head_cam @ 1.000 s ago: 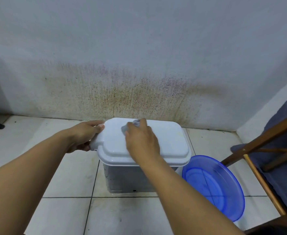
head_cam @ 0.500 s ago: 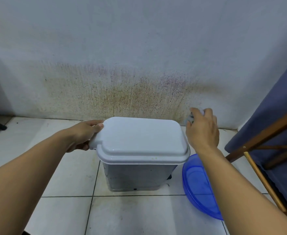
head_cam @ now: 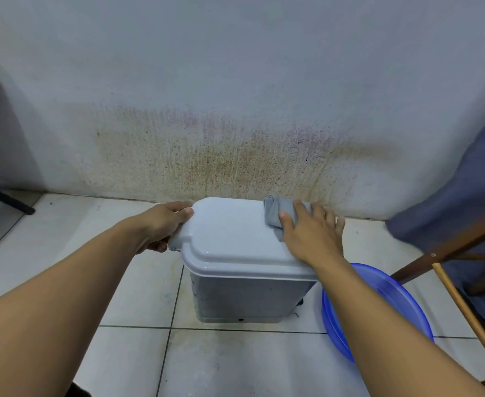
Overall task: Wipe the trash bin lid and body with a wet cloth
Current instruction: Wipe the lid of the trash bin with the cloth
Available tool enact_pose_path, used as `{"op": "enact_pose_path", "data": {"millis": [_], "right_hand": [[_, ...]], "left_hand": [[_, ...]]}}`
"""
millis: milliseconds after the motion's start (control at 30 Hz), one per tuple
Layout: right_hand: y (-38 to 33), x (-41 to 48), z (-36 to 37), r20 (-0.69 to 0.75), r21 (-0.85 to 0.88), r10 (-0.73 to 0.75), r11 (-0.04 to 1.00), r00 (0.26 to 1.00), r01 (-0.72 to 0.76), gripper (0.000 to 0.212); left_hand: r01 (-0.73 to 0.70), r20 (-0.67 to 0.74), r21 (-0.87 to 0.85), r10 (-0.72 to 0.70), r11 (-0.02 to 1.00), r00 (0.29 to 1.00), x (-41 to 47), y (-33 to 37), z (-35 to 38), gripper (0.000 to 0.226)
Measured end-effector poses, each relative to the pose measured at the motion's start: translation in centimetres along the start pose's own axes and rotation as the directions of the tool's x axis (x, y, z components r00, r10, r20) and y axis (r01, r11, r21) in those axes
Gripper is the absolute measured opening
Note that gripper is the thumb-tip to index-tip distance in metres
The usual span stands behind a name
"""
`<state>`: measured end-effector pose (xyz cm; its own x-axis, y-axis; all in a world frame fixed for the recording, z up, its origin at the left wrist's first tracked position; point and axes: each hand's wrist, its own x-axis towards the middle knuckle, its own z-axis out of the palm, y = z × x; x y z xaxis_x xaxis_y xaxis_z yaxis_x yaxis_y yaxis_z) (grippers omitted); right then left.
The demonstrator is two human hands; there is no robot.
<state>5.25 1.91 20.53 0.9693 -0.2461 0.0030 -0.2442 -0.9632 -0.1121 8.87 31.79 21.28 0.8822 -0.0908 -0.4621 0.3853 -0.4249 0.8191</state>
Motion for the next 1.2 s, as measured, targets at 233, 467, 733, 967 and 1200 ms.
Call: {"op": "enact_pose_path", "data": {"millis": [233,467,733,967,1200], "right_hand": [[-4.8,1.0,-0.1,0.195,-0.029,-0.077,0.996,0.978,0.084,0.076],[-13.6,-2.2,0.8,0.184,0.030,-0.390,0.920,0.902,0.391,0.065],[-11.9,-6.5,1.3,0.094,0.155,-0.498,0.863,0.862,0.481,0.061],[-5.9,-5.9,-0.5,0.143,0.240,-0.435,0.887,0.889,0.395,0.061],[1.4,-2.3,-2.5,0.150,0.367,-0.155,0.926,0.976,0.091,0.057]], "left_hand": [[0.025,0.031,-0.023,-0.024,0.999,0.999,-0.1,0.5,0.0,0.034],[0.036,0.025,-0.035,-0.035,0.999,0.999,0.3,0.0,0.1,0.044],[0.005,0.014,0.048,-0.005,0.999,1.000,0.9,-0.4,0.0,0.039],[0.004,-0.025,0.137,0.000,0.991,1.000,1.0,-0.3,0.2,0.040],[0.001,-0.036,0.140,0.004,0.990,0.999,0.9,-0.2,0.4,0.041]]}}
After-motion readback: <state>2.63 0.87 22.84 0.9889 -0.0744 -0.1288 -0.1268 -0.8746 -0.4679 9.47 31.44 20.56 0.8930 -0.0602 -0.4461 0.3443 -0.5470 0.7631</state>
